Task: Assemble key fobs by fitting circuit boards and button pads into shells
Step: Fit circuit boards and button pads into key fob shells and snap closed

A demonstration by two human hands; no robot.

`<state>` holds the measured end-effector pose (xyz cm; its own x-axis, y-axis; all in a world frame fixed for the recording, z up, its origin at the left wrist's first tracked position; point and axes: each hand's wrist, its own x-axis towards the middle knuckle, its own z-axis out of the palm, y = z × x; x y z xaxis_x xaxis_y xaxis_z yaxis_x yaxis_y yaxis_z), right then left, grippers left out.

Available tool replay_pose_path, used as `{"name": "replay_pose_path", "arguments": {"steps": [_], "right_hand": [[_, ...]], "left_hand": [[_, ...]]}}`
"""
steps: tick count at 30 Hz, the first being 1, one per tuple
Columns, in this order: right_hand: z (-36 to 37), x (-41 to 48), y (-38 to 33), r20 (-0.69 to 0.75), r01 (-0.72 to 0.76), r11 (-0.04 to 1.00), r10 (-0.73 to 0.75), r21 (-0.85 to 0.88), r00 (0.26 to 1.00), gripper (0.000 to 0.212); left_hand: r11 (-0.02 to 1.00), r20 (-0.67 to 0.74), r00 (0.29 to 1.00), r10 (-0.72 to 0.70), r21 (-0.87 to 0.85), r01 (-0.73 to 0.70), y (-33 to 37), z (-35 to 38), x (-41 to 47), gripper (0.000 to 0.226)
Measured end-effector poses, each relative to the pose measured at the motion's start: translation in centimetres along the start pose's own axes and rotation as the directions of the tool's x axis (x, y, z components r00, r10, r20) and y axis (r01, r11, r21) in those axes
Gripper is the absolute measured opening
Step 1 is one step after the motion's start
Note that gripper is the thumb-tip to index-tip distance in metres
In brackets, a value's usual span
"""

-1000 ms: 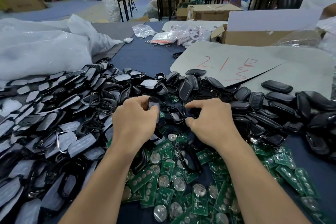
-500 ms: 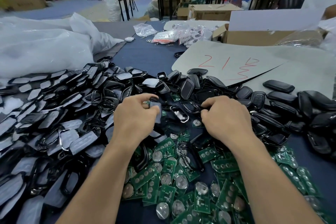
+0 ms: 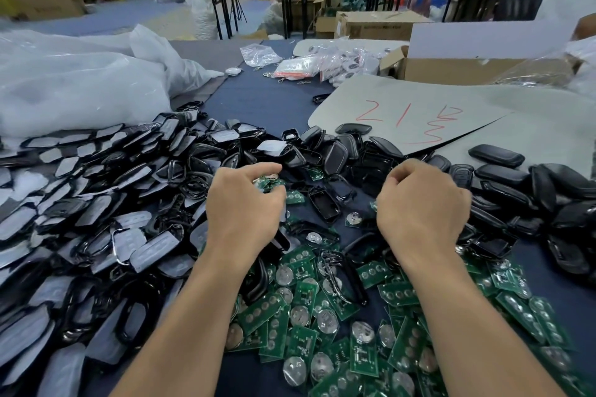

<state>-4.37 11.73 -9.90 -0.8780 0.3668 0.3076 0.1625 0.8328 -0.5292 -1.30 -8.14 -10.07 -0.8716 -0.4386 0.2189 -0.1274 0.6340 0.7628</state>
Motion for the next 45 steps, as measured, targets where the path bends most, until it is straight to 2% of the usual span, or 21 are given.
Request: {"name": "replay_pose_path", "arguments": {"steps": [2,3,4,6,9,13,15,16,17,19,21,22,23,24,27,31,35,39,42,45], "right_hand": [[-0.2,0.1,0.1,-0.071,-0.018,0.976,0.034,0.217,0.997,0.014],[-0.2,0.0,-0.1,-0.053,-0.012,0.929,0.034,0.369,0.998,0.014],[-0.3,-0.2,-0.4,-0.006,-0.003,0.865,0.007,0.502,1.000,0.014],[-0.3,-1.1,-1.5,0.128,-0.020,0.753,-0.086,0.658,0.988,0.011],[0.3,-2.4,-2.6,0.255,-0.073,0.640,-0.197,0.765,0.947,0.009],[0.8,-2.9,-2.8,0.295,-0.117,0.581,-0.221,0.805,0.930,0.010],[0.6,-2.9,-3.1,0.402,-0.307,0.397,-0.182,0.865,0.897,0.026],[0.4,-2.8,-3.0,0.451,-0.381,0.345,-0.151,0.858,0.879,0.032],[0.3,-2.5,-2.7,0.462,-0.379,0.384,-0.149,0.842,0.874,0.034],[0.0,-1.9,-2.1,0.460,-0.210,0.622,-0.272,0.755,0.845,0.024],[-0.6,-2.0,-2.1,0.568,-0.028,0.766,-0.452,0.643,0.688,0.009],[-0.7,-2.2,-2.3,0.631,0.061,0.815,-0.491,0.576,0.601,0.015],[-0.6,-2.5,-2.5,0.678,0.142,0.851,-0.494,0.506,0.544,0.022],[-0.6,-2.9,-2.8,0.702,0.219,0.868,-0.490,0.445,0.517,0.028],[-0.5,-3.5,-3.2,0.669,0.281,0.874,-0.485,0.397,0.563,0.031],[-0.3,-3.8,-3.1,0.584,0.307,0.876,-0.477,0.371,0.657,0.012],[-0.3,-3.9,-3.2,0.551,0.379,0.861,-0.508,0.339,0.662,0.016],[-0.1,-2.9,-2.3,0.514,0.155,0.833,-0.462,0.531,0.723,0.021],[0.1,-2.3,-1.9,0.494,-0.040,0.738,-0.410,0.674,0.766,0.016],[0.1,-2.1,-1.7,0.481,-0.151,0.637,-0.384,0.756,0.788,0.013]], "left_hand": [[0.999,-0.030,0.999,0.025,-0.029,-0.026,0.1,0.2,-0.3,0.029],[0.997,-0.040,0.998,0.046,-0.059,-0.048,0.3,0.4,-0.5,0.028],[0.991,-0.030,0.997,0.077,-0.104,-0.079,0.6,0.5,-0.8,0.027],[0.949,0.079,0.987,0.139,-0.295,-0.110,1.2,0.8,-1.2,0.026],[0.804,0.250,0.948,0.199,-0.594,-0.012,1.9,0.7,-1.2,0.029],[0.701,0.383,0.892,0.239,-0.704,0.114,1.8,0.3,-0.8,0.028],[0.620,0.439,0.855,0.277,-0.761,0.190,1.6,0.0,-0.5,0.025],[0.574,0.453,0.848,0.275,-0.785,0.234,1.5,-0.2,-0.3,0.026],[0.522,0.459,0.851,0.257,-0.807,0.278,1.4,-0.5,-0.1,0.026],[0.412,0.462,0.861,0.213,-0.841,0.350,1.1,-0.9,0.4,0.027],[0.348,0.474,0.861,0.183,-0.850,0.394,0.8,-1.3,0.8,0.030],[0.348,0.479,0.860,0.177,-0.848,0.400,0.6,-1.4,1.0,0.030],[0.365,0.482,0.858,0.176,-0.842,0.398,0.4,-1.4,1.1,0.029],[0.390,0.482,0.858,0.176,-0.835,0.389,0.3,-1.3,1.2,0.028],[0.424,0.471,0.862,0.189,-0.830,0.361,0.1,-1.0,1.4,0.029],[0.418,0.486,0.846,0.222,-0.831,0.368,-0.1,-1.1,1.5,0.036],[0.472,0.543,0.816,0.197,-0.782,0.407,0.0,-1.2,1.2,0.044],[0.462,0.590,0.785,0.190,-0.759,0.459,0.5,-1.1,1.0,0.046],[0.494,0.597,0.784,0.173,-0.741,0.455,0.4,-0.9,1.0,0.038],[0.525,0.596,0.789,0.152,-0.725,0.446,0.3,-0.8,1.0,0.038]]}}
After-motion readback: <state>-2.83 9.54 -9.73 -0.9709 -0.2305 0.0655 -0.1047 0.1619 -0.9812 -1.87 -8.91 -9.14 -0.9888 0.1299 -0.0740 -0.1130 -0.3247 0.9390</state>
